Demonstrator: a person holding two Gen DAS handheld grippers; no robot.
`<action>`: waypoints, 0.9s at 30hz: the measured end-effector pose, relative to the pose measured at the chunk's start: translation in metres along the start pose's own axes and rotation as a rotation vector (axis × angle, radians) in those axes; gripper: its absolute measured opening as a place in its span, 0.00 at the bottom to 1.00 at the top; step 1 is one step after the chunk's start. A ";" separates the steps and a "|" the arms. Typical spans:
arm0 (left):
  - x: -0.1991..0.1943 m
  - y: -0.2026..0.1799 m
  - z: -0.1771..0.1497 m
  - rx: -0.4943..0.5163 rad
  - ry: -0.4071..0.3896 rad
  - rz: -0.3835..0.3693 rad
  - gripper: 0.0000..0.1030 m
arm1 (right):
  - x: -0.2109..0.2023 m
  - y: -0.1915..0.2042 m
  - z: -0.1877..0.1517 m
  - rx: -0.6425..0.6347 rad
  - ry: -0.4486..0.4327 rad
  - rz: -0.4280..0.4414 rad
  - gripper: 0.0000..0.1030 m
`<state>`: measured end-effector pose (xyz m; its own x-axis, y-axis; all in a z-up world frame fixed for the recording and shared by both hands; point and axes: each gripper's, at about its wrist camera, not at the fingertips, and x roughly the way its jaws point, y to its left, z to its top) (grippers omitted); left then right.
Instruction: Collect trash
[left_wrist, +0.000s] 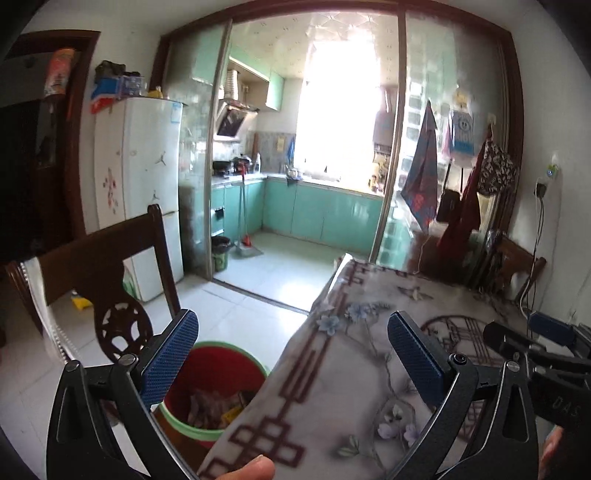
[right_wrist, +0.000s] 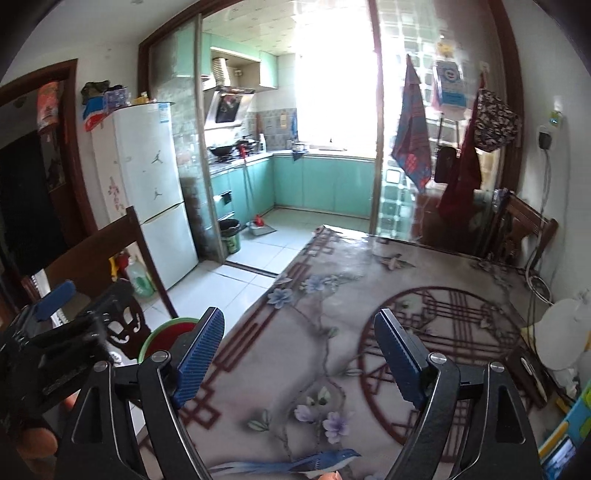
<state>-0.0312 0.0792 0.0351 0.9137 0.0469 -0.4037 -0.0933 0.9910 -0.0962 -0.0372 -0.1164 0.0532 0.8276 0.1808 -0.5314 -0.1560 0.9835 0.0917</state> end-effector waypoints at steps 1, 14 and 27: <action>0.001 -0.001 0.000 0.002 0.017 -0.011 1.00 | -0.002 -0.003 -0.001 0.007 0.004 -0.003 0.81; -0.004 -0.011 -0.006 0.006 0.082 0.008 1.00 | -0.019 -0.011 0.000 0.038 -0.012 -0.021 0.81; -0.003 -0.023 -0.006 0.033 0.095 0.016 1.00 | -0.019 -0.018 -0.003 0.053 -0.017 -0.038 0.81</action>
<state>-0.0341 0.0554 0.0335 0.8706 0.0524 -0.4891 -0.0933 0.9939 -0.0596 -0.0518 -0.1374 0.0593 0.8414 0.1432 -0.5211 -0.0960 0.9885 0.1168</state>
